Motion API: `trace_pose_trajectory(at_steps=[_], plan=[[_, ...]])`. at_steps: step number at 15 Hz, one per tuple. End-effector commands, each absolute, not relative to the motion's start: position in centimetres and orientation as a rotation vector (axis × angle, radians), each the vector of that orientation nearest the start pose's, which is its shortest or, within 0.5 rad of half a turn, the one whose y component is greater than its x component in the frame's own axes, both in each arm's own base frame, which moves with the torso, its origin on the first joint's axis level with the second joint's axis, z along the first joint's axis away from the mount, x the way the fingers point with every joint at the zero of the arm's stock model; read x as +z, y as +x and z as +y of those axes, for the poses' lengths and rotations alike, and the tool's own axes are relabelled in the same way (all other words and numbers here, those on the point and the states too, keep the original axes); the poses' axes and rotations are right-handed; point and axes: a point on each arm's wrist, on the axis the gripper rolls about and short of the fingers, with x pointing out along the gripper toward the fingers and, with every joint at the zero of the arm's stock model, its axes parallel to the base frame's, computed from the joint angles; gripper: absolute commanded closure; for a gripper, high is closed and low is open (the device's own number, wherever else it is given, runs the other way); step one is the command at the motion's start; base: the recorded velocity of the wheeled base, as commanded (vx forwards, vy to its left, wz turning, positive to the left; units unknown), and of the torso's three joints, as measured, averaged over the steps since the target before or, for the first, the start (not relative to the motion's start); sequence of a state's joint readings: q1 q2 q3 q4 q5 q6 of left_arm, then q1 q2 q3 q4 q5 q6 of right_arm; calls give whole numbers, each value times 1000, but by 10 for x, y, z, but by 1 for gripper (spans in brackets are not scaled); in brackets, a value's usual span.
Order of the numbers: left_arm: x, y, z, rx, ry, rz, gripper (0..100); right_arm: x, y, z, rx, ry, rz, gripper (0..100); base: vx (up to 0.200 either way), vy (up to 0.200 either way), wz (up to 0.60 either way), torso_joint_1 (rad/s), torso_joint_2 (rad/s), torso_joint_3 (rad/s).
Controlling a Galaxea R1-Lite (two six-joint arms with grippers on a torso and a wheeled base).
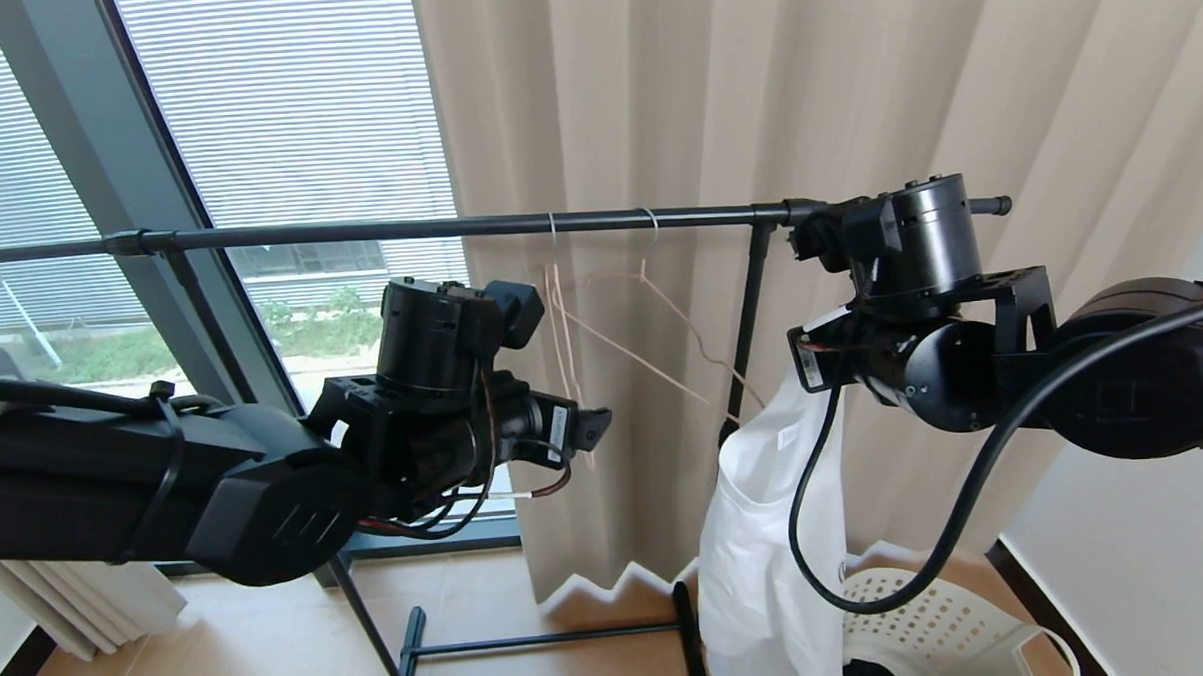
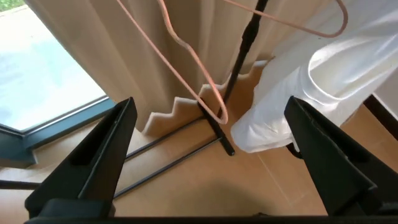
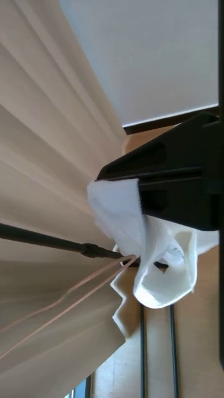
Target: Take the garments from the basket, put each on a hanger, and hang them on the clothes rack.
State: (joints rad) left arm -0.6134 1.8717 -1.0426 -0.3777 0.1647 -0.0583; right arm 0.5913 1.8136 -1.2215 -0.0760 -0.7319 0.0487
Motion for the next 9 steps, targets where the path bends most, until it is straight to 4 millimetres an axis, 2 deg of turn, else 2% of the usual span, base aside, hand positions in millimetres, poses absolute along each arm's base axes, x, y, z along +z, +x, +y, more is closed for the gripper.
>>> trace_pose_trajectory(at_steps=[1, 4, 9], plan=[[153, 313, -214, -368, 132, 437, 0, 208, 293, 179, -146, -271, 405, 100, 0, 0, 0, 0, 0, 0], [152, 331, -226, -326, 148, 450, 0, 205, 293, 181, -142, -277, 412, 100, 0, 0, 0, 0, 0, 0], [138, 366, -244, -223, 154, 415, 0, 204, 293, 181, -140, -278, 413, 100, 0, 0, 0, 0, 0, 0]])
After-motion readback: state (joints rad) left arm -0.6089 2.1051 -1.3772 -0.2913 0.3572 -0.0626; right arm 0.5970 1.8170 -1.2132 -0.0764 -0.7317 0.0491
